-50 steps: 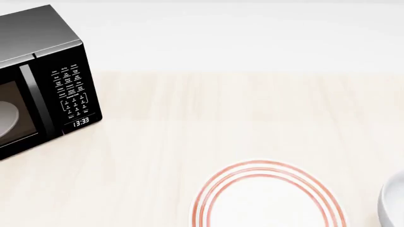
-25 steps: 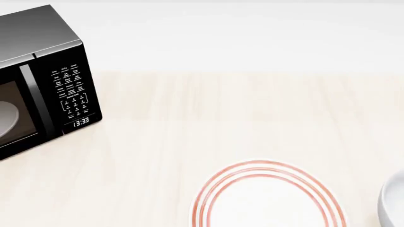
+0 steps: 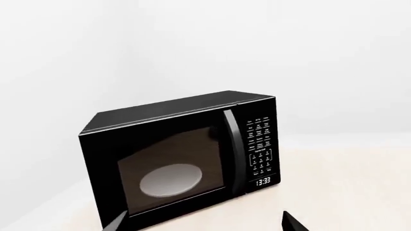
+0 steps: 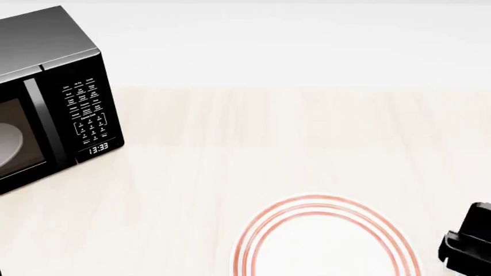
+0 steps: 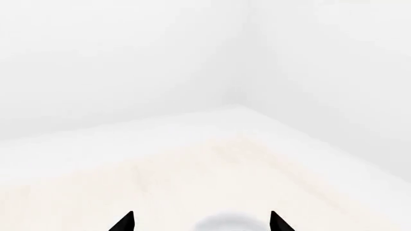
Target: Put the white bowl to the right of the plate.
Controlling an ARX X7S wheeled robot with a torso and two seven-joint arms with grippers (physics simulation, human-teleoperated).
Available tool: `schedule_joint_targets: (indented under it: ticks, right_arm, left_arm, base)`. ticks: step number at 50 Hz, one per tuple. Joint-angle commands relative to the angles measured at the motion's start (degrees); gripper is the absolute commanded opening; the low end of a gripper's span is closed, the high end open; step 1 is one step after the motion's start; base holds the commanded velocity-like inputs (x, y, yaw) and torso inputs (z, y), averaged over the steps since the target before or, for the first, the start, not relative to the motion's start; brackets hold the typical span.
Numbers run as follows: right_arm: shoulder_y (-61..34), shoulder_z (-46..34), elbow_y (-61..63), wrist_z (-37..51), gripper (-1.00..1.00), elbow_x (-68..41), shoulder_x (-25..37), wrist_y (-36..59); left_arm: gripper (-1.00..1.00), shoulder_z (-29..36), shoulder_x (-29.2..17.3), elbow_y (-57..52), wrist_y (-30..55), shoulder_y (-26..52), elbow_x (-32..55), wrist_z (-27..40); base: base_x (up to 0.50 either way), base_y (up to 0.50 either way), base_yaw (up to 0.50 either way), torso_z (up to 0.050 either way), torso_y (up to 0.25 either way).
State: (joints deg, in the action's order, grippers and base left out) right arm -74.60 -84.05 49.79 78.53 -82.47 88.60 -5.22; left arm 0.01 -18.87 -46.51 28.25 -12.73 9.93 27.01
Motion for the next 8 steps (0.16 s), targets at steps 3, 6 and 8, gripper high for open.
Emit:
schedule_joint_targets:
  ticks: [3, 6, 8]
  right_arm:
    - [17.1, -13.8, 6.7, 10.4, 1.0, 31.2, -11.3, -7.6]
    - [24.4, -10.4, 4.2, 11.3, 1.0, 34.5, -16.2, -5.2]
    - [27.8, -10.5, 1.3, 10.0, 1.0, 35.8, -19.8, -5.3]
  left_arm:
    - [1.0, 9.2, -0.8, -1.3, -8.6, -6.0, -5.5, -2.0]
    - [1.0, 12.7, -0.9, -0.1, -10.0, -6.3, -8.1, -2.3]
    - [1.0, 15.8, -1.0, 1.0, -12.1, -6.6, -11.2, -2.2]
  base:
    - [0.0, 0.0, 0.0, 0.0, 0.0]
    - [0.0, 0.0, 0.0, 0.0, 0.0]
    - [0.0, 0.0, 0.0, 0.0, 0.0]
